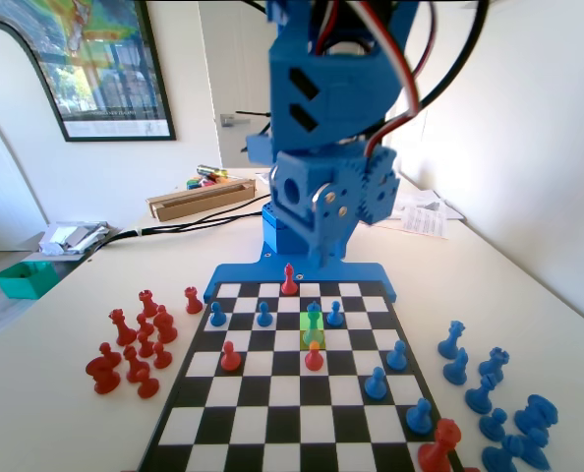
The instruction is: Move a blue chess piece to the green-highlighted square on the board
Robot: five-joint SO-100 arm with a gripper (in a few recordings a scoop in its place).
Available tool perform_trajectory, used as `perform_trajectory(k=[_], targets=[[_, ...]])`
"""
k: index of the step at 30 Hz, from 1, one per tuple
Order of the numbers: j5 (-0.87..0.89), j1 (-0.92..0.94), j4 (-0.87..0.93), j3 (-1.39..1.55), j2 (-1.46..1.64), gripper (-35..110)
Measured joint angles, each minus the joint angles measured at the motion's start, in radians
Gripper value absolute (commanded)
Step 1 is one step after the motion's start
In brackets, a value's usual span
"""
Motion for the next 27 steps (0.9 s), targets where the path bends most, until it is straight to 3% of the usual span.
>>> perform_trajectory(k=[27], targets=[[-0.002,0.031,-0.239,0.249,0.000,17]])
